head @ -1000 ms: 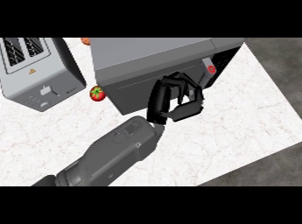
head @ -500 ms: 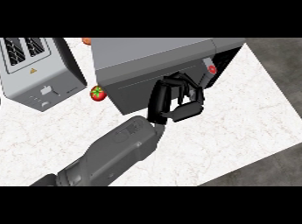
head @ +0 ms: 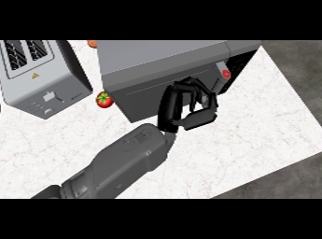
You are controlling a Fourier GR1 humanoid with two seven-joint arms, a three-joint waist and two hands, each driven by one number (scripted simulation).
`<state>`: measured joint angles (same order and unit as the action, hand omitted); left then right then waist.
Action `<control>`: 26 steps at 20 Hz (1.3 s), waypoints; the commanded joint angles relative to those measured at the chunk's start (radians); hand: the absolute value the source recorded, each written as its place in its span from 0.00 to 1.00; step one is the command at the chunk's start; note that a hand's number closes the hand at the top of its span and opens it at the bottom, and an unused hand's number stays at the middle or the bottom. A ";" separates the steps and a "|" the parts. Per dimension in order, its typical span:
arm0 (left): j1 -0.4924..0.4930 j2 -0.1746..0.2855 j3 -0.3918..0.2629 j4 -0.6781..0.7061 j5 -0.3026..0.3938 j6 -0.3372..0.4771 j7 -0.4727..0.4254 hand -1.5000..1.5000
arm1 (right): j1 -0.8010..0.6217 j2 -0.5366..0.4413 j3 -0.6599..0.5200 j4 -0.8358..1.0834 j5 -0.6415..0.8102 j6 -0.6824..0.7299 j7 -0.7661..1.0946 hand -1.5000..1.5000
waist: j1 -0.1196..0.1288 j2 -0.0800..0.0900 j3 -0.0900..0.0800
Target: Pick up the milk, place it into the microwave and close the microwave
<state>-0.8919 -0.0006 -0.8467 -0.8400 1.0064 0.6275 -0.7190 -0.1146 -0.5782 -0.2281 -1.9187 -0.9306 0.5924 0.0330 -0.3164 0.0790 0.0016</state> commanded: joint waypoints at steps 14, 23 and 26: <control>-0.089 0.001 -0.020 0.170 0.015 0.013 0.026 1.00 | -0.032 -0.051 -0.003 0.001 -0.101 0.054 0.020 0.00 | -0.006 0.015 0.003; -0.059 0.001 -0.032 0.221 0.062 0.085 0.065 1.00 | -0.025 -0.081 -0.014 -0.013 -0.156 0.071 0.033 0.00 | 0.031 0.001 -0.001; -0.046 0.002 -0.034 0.243 0.082 0.113 0.083 1.00 | -0.009 -0.088 -0.028 -0.019 -0.169 0.061 0.037 0.00 | 0.051 -0.005 -0.001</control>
<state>-0.9610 -0.0023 -0.9632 -0.7752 1.0406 0.6797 -0.6799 -0.1343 -0.6542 -0.2411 -1.9274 -1.0843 0.6589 0.0650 -0.2904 0.0669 0.0036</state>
